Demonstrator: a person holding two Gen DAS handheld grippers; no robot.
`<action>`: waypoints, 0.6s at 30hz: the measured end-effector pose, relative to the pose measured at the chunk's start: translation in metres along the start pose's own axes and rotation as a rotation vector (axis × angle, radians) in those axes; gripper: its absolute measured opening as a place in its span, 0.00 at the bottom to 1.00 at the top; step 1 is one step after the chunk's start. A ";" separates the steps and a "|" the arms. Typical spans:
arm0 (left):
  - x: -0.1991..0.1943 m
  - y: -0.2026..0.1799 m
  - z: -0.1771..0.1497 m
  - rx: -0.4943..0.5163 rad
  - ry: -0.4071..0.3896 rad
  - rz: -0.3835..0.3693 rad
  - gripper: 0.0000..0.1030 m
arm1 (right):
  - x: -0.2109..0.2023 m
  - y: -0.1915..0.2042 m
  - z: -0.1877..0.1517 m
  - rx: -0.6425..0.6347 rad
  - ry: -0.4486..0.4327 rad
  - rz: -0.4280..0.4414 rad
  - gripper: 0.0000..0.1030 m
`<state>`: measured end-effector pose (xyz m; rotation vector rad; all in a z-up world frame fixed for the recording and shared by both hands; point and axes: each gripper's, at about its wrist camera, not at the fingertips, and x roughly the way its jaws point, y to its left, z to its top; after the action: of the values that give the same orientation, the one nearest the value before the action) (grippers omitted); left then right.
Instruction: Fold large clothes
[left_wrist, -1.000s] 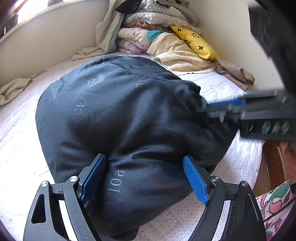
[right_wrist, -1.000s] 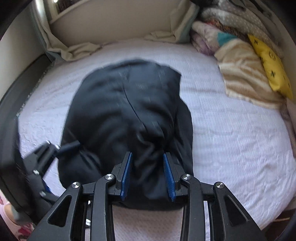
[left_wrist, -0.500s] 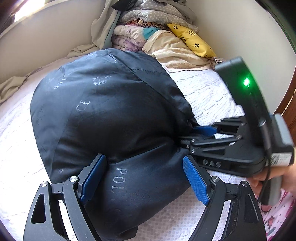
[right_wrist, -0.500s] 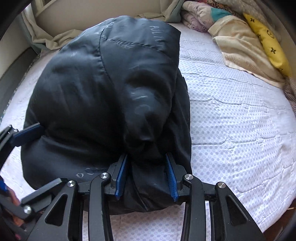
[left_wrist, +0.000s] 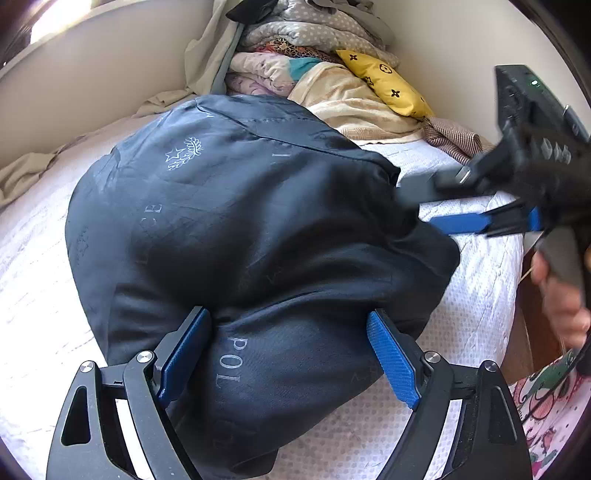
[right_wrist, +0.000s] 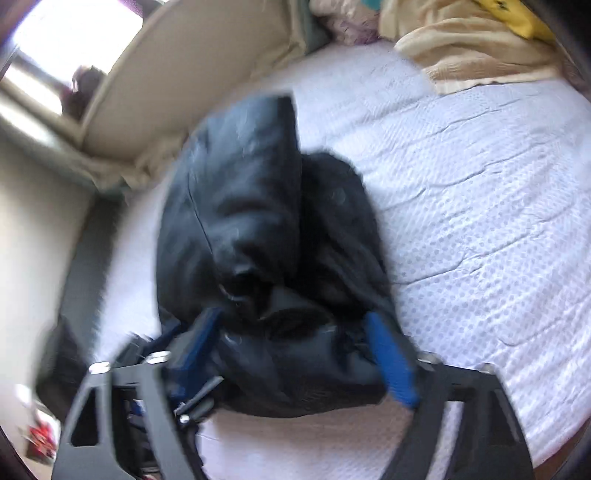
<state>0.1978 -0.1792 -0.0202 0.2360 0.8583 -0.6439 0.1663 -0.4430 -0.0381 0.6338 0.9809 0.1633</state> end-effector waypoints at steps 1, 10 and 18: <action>0.000 0.001 0.001 -0.002 0.001 -0.002 0.85 | -0.010 -0.002 0.004 0.016 -0.017 -0.037 0.86; 0.001 -0.002 0.005 -0.005 0.010 -0.006 0.87 | -0.010 0.049 0.060 -0.145 -0.062 -0.078 0.88; 0.001 0.002 0.009 -0.032 0.017 -0.030 0.88 | 0.054 0.014 0.072 -0.091 0.069 -0.104 0.89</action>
<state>0.2052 -0.1820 -0.0158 0.2008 0.8891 -0.6565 0.2572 -0.4403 -0.0413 0.4955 1.0643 0.1381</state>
